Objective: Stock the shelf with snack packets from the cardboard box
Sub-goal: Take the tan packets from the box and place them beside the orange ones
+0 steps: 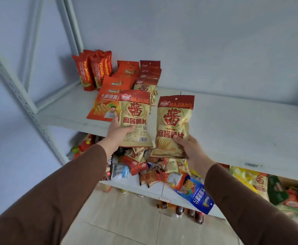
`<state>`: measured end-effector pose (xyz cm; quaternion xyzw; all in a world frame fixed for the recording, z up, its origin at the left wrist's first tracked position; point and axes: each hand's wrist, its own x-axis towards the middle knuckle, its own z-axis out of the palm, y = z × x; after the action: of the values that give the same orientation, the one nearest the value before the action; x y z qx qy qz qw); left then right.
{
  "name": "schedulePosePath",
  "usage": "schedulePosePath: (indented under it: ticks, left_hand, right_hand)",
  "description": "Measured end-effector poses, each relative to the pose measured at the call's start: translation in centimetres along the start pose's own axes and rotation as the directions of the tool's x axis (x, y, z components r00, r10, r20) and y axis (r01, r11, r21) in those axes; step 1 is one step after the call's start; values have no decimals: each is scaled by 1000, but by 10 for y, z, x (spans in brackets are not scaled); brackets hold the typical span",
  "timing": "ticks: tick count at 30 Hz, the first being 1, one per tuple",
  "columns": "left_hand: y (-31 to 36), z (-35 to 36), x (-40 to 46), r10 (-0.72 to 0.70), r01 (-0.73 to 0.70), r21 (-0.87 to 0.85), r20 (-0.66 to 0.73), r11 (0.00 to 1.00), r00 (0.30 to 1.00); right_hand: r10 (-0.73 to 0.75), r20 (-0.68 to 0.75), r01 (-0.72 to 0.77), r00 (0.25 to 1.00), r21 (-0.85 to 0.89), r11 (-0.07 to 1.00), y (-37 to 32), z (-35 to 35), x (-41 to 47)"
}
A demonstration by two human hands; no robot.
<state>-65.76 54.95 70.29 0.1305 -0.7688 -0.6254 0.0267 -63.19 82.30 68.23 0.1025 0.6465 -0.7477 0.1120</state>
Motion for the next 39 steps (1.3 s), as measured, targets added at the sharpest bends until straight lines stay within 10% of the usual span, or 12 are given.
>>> schedulePosePath:
  ticks: [19,33,39]
  left_hand:
    - [21,27,204,104,-112,35,173,993,979]
    - [10,41,225,65,-65,435,14,898,998]
    - [27,8,222,275,-251,526,33,813,961]
  right_hand:
    - [-43,-103,52,994,88,995,-33,35,139]
    - [-144,-56,149,988,117,982,-45,70,165]
    - [-131,17,129,991,85,988,-33,112,167]
